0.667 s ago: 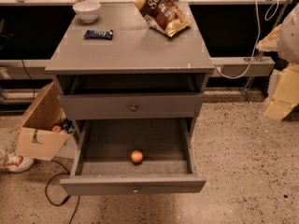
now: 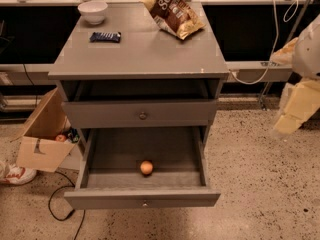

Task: Pick orange from middle drawer and place on counter

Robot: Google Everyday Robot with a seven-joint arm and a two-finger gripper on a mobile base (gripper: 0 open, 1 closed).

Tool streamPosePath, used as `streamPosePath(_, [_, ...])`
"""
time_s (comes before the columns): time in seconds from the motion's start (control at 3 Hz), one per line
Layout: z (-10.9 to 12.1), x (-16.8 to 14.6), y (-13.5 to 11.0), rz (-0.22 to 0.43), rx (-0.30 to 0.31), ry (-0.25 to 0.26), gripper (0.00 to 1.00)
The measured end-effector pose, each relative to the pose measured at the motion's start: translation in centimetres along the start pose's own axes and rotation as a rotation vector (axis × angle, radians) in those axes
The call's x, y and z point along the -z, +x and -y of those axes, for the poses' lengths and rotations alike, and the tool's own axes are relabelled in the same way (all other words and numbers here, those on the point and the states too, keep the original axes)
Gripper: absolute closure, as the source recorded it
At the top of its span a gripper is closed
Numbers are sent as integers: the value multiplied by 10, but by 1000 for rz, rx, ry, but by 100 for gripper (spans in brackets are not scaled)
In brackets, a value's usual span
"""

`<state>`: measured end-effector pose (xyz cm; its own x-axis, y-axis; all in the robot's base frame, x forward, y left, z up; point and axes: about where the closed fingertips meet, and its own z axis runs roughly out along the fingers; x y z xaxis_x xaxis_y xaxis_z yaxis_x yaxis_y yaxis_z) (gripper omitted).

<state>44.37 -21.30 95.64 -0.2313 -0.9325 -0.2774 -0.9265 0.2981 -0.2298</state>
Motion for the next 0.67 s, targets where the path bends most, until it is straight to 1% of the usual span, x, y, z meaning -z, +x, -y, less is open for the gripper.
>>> streamPosePath(0.33, [-16, -63, 1, 136, -106, -77, 0])
streamPosePath(0.67, [-42, -186, -16, 284, -239, -214, 0])
